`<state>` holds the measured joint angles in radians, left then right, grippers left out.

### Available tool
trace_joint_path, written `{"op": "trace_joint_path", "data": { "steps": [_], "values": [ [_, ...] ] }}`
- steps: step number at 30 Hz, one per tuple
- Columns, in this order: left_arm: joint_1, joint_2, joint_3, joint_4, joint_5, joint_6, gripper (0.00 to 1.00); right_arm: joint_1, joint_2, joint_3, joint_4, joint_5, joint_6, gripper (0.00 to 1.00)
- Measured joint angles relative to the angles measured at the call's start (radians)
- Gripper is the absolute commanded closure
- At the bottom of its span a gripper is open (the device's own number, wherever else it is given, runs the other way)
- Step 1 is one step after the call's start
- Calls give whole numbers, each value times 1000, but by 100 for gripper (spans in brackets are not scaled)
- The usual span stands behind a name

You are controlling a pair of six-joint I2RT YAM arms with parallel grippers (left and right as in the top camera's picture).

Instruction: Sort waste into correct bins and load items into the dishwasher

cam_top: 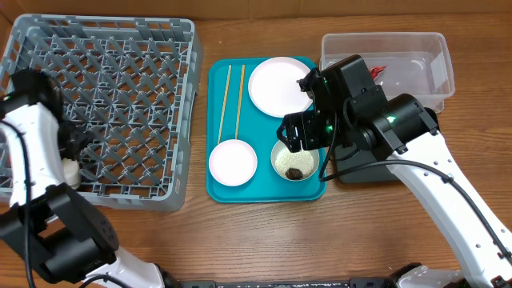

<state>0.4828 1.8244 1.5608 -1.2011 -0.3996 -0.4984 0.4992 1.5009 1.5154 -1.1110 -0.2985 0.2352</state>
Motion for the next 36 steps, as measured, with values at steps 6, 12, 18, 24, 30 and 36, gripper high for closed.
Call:
{"op": "trace_joint_path", "data": {
  "steps": [6, 12, 18, 24, 30, 36],
  "values": [
    [-23, 0, 0, -17, -58, -28, 19, 0, 0, 0, 0, 0, 0, 18],
    [-23, 0, -12, -3, -78, -31, 19, 0, 0, 0, 0, 0, 0, 18],
    [-23, 0, -87, 39, -84, -35, 20, 0, 0, 0, 0, 0, 0, 18],
    [-23, 0, -119, 65, -84, -48, 42, 0, 0, 0, 0, 0, 0, 18],
    [-22, 0, -119, 89, -99, -48, 22, 0, 0, 0, -4, 0, 0, 18],
    [-22, 0, -121, 95, -106, -50, 9, 0, 0, 0, -5, 0, 0, 18]
  ]
}}
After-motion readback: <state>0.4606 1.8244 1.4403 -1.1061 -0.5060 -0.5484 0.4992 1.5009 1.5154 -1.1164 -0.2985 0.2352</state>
